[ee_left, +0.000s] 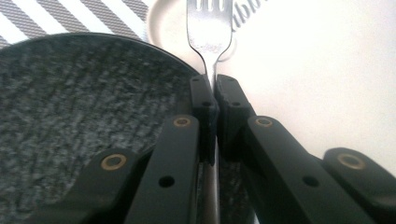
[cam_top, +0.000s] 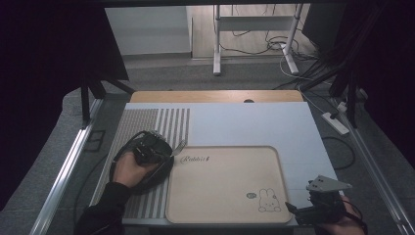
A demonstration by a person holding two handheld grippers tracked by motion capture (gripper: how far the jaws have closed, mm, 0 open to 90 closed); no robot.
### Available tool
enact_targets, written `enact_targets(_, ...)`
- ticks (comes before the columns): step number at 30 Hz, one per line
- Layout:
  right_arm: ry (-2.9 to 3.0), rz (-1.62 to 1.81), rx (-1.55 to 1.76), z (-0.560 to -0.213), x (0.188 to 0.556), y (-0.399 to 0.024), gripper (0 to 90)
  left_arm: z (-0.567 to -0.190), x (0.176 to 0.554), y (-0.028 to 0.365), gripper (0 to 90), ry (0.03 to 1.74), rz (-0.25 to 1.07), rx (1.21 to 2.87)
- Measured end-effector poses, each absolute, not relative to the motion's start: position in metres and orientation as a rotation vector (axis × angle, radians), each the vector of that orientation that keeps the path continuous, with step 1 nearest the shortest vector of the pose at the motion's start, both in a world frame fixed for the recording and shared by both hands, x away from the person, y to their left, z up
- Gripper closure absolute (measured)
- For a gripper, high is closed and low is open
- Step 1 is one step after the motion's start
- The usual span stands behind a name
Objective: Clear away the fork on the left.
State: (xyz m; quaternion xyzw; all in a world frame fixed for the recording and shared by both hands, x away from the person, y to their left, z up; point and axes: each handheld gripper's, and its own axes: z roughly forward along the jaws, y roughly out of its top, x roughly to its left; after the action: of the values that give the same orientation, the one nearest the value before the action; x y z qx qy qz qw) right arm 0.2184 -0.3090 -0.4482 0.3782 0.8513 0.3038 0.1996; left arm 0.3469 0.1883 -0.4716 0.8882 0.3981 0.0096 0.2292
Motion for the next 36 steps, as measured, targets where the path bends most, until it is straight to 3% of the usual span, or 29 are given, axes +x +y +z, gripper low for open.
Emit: enact_targets(36, 2.394, 0.836, 1.041, -0.449, 0.218, -0.308, 0.0, -0.489, 0.316, 0.077, 86.5, 0.949, -0.087, 2.545)
